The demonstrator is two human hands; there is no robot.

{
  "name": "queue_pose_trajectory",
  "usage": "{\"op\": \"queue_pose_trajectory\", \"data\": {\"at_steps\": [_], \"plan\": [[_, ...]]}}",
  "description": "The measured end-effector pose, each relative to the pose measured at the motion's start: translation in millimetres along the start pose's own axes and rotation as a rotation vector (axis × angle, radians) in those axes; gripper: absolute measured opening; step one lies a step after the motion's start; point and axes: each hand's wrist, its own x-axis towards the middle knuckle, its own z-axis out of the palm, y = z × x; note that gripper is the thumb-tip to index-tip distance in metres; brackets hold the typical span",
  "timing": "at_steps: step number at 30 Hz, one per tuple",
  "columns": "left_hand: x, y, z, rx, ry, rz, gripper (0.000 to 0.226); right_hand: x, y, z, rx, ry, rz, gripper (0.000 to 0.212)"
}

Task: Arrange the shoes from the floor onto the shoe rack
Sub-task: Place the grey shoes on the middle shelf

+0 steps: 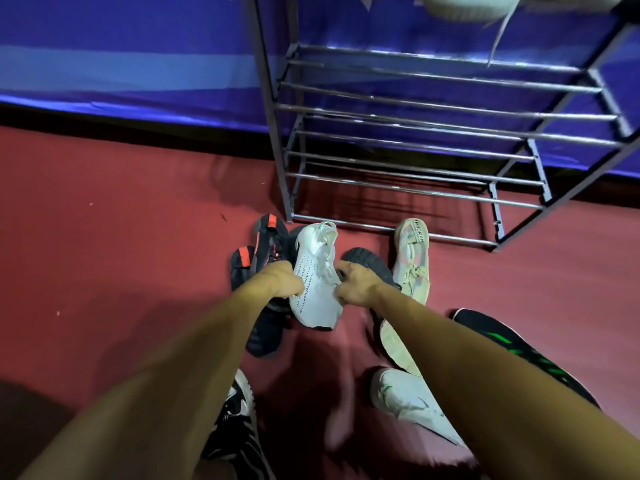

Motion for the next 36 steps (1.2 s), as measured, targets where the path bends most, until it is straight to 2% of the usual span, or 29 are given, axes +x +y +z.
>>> {"op": "queue_pose_trajectory", "data": {"at_steps": [3,6,12,16,20,26,28,32,36], "plan": [[-17.1,12.8,-15.3,0.04,-0.009,0.013,0.012,-14.4,-11.0,-9.6,0.051,0.047,-0.039,0.032],[-36.8,21.5,-38.8,0.074,-0.04,0.003,0.014,-24.7,-22.5,-18.6,0.091,0.055,-0.088,0.042],[-69.0,41.6,-86.0,0.179,-0.086,-0.047,0.009,-57.4,-62.6,-51.9,0.125,0.017,-0.199,0.039],[-86.4,50.3,-116.0,0.133,-0.128,-0.074,0.018,-81.9,-82.5,-75.7,0.152,0.018,-0.224,0.038],[-110.3,64.5,-142.7,0.104,-0.075,-0.002,0.01,-105.8,-104.7,-103.9,0.18,0.064,-0.287,0.04],[-138.3,82.3,-177.3,-0.114,0.074,0.147,0.007,-116.4,-127.4,-135.5,0.249,0.251,-0.386,0.041],[-138.4,82.1,-183.3,-0.254,0.052,0.177,0.006,-111.5,-129.7,-138.6,0.316,0.29,-0.417,0.045],[-124.8,81.0,-184.1,-0.565,-0.032,0.198,0.037,-91.6,-128.0,-142.5,0.272,0.399,-0.417,0.048],[-117.4,92.2,-186.0,-0.728,0.034,0.262,0.06,-83.2,-131.5,-148.3,0.273,0.432,-0.453,0.053]]}}
